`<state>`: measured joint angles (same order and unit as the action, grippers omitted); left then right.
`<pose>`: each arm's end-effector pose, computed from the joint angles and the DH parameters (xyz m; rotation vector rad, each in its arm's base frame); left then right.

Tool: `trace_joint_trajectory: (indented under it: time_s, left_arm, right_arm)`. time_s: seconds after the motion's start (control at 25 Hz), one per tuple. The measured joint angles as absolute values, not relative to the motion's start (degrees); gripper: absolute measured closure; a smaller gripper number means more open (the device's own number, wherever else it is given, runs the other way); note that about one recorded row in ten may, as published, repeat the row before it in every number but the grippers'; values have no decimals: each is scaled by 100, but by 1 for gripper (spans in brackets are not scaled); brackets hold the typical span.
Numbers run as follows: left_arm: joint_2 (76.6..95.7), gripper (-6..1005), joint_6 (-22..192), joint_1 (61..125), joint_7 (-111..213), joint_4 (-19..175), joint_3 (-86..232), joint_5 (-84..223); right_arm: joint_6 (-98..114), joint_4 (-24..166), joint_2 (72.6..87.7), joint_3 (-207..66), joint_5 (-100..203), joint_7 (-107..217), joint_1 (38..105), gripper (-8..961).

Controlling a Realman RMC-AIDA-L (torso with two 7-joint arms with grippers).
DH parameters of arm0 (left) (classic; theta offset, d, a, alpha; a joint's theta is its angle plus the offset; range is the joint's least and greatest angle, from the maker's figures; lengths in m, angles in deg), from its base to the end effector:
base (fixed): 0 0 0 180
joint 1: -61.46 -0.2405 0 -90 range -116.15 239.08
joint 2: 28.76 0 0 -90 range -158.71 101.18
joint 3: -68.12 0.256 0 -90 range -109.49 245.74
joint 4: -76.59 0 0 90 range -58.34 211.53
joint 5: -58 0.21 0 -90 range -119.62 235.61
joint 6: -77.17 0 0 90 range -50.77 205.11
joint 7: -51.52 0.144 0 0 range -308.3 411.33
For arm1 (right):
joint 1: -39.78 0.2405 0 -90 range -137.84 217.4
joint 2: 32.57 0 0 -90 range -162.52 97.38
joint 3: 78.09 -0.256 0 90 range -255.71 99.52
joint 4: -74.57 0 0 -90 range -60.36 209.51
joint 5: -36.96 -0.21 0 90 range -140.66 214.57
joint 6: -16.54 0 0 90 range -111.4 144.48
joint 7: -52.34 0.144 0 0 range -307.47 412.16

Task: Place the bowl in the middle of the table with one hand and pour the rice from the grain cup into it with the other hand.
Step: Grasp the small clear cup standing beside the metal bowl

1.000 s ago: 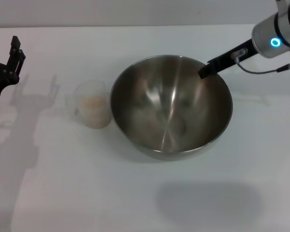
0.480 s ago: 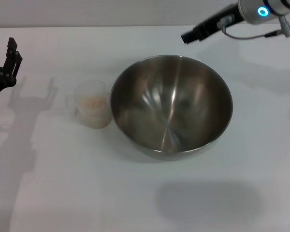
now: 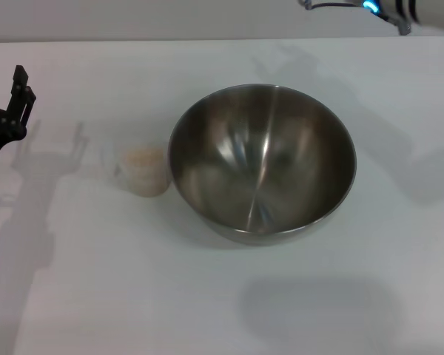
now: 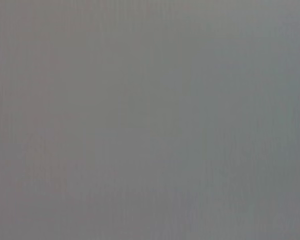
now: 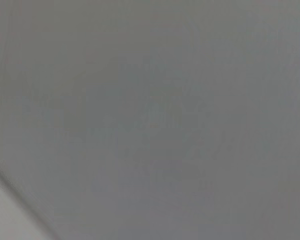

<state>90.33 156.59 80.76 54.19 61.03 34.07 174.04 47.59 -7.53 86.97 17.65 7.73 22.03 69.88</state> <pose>-0.3134 0.2945 -0.0136 -1.5075 -0.3705 -0.7522 0.0879 0.4163 0.0007 -2.1675 0.2605 0.2698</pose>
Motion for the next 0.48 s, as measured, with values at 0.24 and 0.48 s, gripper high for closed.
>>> trace_joint_trajectory:
  time_s: [0.24, 0.48]
  left_arm:
    - [9033, 261, 15646, 7997, 5405, 6052, 3433, 17410]
    - [9033, 261, 15655, 7846, 5402, 5988, 3550, 17413]
  right_arm:
    - [1465, -163, 8722, 2751, 929, 2209, 6278, 409]
    - [-2649, 1802, 8723, 3630, 886, 2566, 6096, 409]
